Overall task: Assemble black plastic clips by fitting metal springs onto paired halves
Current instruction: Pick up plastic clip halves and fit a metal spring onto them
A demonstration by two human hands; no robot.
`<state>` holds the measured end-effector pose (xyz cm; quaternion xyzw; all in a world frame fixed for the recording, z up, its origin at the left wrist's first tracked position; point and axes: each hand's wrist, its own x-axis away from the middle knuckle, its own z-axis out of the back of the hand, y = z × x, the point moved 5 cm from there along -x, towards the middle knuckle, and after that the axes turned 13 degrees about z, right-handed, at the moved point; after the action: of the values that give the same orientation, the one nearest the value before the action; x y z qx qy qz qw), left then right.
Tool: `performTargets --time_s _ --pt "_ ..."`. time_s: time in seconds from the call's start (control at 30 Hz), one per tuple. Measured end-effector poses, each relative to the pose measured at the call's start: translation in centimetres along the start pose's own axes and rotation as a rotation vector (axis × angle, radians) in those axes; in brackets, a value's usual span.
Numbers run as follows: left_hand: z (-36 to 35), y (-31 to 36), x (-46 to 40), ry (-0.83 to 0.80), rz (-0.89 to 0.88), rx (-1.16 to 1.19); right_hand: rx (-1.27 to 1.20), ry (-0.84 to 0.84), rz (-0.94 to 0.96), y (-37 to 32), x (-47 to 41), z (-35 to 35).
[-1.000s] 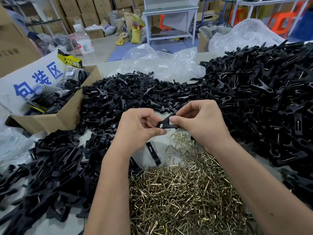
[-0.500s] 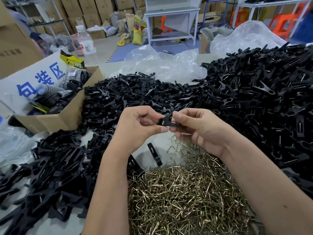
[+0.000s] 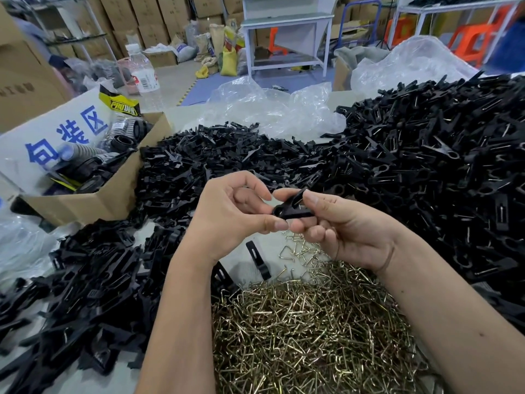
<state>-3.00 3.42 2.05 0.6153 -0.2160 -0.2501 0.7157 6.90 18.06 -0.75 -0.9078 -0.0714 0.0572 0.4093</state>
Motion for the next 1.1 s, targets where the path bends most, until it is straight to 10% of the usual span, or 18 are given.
performTargets --time_s 0.23,0.6,0.93,1.1 --pt "-0.3 0.1 0.0 -0.022 0.006 0.002 -0.355 0.032 -0.053 0.4 -0.4 -1.0" --pt "-0.6 0.1 -0.1 0.005 0.008 -0.07 -0.264 0.167 -0.028 0.5 -0.6 -0.3" --pt "1.8 -1.3 0.9 -0.194 0.329 -0.681 0.739 0.591 0.63 -5.5 0.4 1.3" --pt "0.8 -2.2 0.7 -0.214 0.384 -0.68 0.991 0.723 0.611 -5.7 1.0 2.9"
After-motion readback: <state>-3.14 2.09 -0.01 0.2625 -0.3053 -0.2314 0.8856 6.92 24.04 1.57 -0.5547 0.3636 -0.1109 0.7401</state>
